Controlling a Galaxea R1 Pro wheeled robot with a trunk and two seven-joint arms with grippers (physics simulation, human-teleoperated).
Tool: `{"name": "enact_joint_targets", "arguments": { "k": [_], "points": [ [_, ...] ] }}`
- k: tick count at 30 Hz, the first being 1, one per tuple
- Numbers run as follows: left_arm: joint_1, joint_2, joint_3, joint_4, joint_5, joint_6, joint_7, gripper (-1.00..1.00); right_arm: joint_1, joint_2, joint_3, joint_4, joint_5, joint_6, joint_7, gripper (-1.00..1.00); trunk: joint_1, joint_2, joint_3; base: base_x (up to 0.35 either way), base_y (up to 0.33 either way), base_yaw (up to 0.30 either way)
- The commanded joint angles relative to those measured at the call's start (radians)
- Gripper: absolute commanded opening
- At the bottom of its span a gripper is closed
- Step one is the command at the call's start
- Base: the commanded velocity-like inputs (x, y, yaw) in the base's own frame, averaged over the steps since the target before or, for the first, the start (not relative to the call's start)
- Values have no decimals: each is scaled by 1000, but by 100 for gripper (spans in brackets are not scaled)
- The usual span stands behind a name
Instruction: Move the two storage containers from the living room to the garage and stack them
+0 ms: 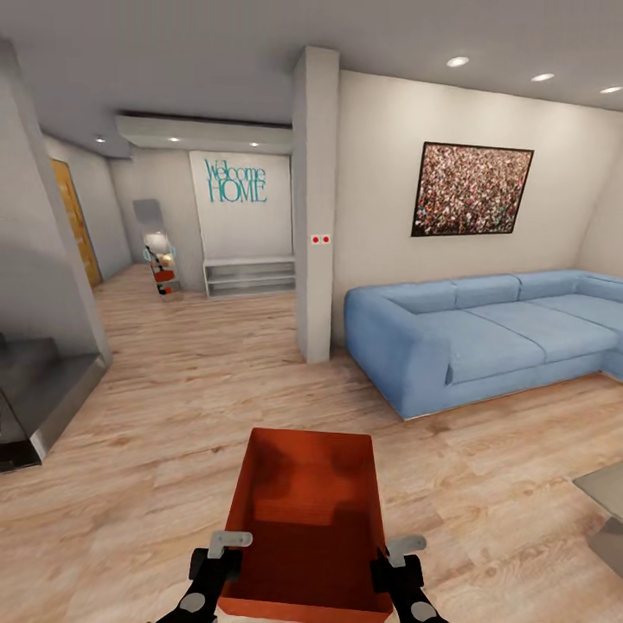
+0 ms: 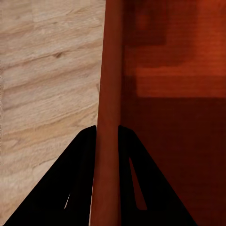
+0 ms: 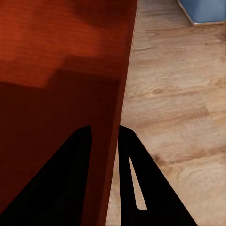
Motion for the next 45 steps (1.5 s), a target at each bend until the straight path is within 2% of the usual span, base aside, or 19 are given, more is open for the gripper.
{"name": "enact_joint_targets", "arguments": {
  "k": [1, 6, 14, 24, 31, 37, 45],
  "points": [
    [-1, -4, 13, -1, -5, 1, 6, -100, -1, 1, -17, 0, 12, 1, -10, -100, 1, -1, 0, 337, 0, 112],
    [-1, -4, 13, -1, -5, 1, 6, -100, -1, 0, -17, 0, 12, 1, -10, -100, 1, -1, 8, 307, 0, 119],
    [-1, -4, 12, -1, -5, 0, 6, -100, -1, 0, -18, 0, 12, 1, -10, -100, 1, -1, 18, 53, 0, 101],
    [-1, -3, 14, -1, -5, 1, 6, -100, -1, 0, -18, 0, 12, 1, -11, -100, 1, -1, 19, 207, 0, 17],
    [-2, -3, 14, -1, -5, 1, 6, -100, -1, 0, -17, 0, 12, 1, -11, -100, 1, -1, 19, 303, 0, 197],
    [-1, -3, 14, -1, -5, 1, 7, -100, -1, 0, -18, 0, 12, 1, -11, -100, 1, -1, 19, 70, 0, 234],
    [-2, -3, 27, -1, -3, 2, 7, -100, -1, 0, -19, 0, 12, 1, -11, -100, 1, -1, 19, 240, 0, 34]
  ]
}}
